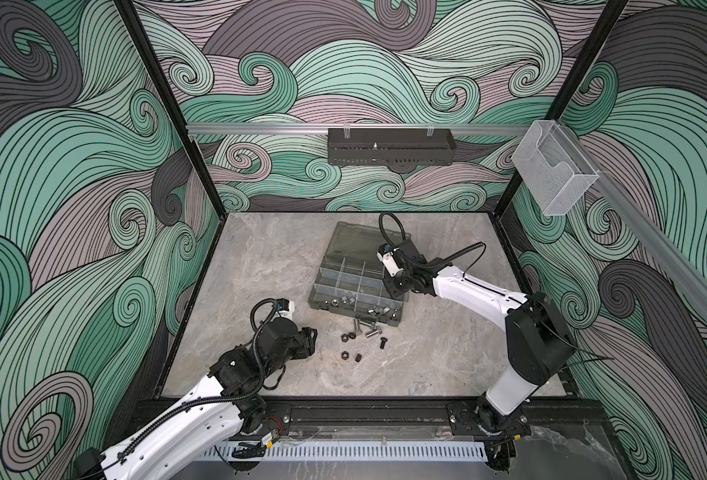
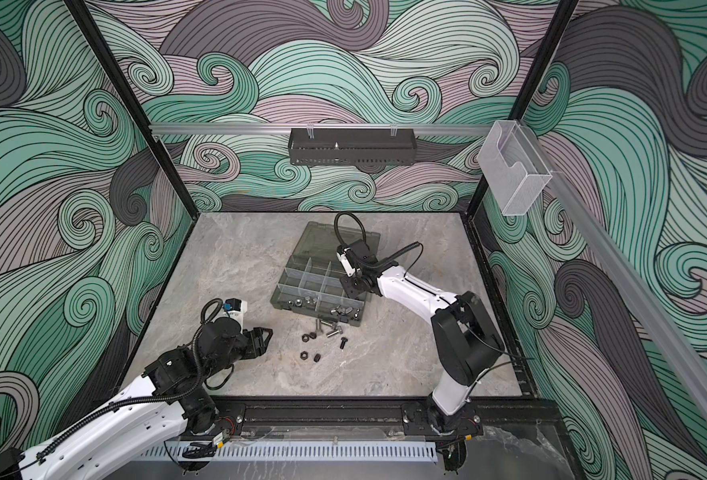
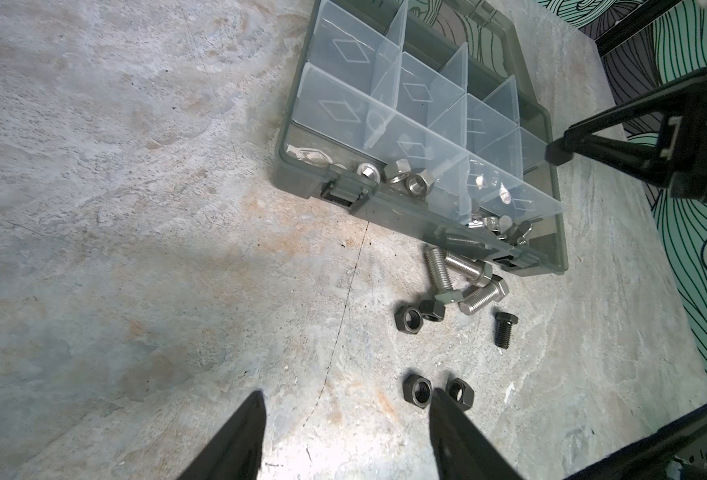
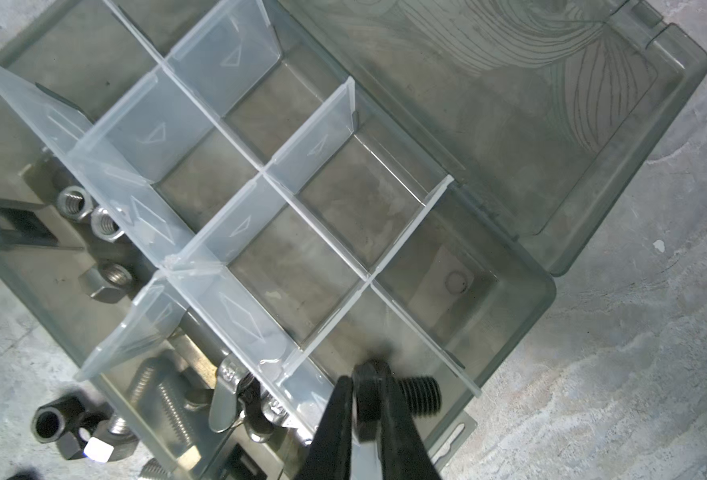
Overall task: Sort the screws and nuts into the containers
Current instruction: 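Carry the black bolt into a box compartment and open the right gripper, then move the right gripper back down to the pile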
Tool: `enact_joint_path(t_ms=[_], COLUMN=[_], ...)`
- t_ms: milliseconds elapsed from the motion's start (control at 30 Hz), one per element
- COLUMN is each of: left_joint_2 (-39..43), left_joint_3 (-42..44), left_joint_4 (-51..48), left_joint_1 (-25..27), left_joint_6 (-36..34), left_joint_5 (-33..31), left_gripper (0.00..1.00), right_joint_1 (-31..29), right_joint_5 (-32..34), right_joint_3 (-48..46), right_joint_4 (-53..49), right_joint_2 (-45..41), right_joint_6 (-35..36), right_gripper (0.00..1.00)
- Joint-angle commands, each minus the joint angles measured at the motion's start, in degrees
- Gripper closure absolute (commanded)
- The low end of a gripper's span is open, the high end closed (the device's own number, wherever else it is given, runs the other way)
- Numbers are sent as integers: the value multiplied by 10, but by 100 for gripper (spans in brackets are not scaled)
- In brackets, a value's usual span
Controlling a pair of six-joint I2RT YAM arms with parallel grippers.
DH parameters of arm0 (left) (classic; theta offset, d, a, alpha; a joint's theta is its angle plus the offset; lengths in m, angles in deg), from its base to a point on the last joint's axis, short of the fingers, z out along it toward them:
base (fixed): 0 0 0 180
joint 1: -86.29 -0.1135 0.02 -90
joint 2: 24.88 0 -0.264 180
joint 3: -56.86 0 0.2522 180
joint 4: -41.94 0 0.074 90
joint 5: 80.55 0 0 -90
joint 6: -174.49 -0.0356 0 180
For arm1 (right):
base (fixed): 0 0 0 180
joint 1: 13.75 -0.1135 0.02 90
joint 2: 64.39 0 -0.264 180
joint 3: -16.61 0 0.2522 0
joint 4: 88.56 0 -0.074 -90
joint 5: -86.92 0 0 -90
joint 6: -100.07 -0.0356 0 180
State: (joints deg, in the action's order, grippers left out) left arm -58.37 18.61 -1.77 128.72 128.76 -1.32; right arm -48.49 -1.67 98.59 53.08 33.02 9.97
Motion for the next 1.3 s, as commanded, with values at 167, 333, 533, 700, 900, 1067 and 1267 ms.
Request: enact_joint_path(t_ms=[167,333,533,700,900,1067,1267], left_joint_2=[-1,-1,-1,-13,-38,-55,-55], left_joint_3=[-1,1,5,0,-6,-12,-14], left_joint_4=[2,4,12,19,36,49,48], left_joint_1=[-5,-4,-4,-4,-4,-5,-4], left_joint_6=[-2,-1,3,-2,-5,-6,-5], left_joint_5=[-10,-7,-10,-14,-13,-14,-13], left_gripper=[34,34,34,33,33,33,33], right_joint_1=[0,0,-8,-37,-82,-129,-166], right_joint_5=[-9,-13,-33,-10,22,60,87], right_joint_3=[4,-15,-70,-120,-203,-242,-290], right_joint_4=[-5,-12,-5,-14,-16,-37,-23], right_joint_2=[-25,-64,-130,-184,-262,-293,-312], right_joint_6=[-3,-12,-48,-69,-127,-163,-220], right_gripper=[70,69,69,69,69,69,69])
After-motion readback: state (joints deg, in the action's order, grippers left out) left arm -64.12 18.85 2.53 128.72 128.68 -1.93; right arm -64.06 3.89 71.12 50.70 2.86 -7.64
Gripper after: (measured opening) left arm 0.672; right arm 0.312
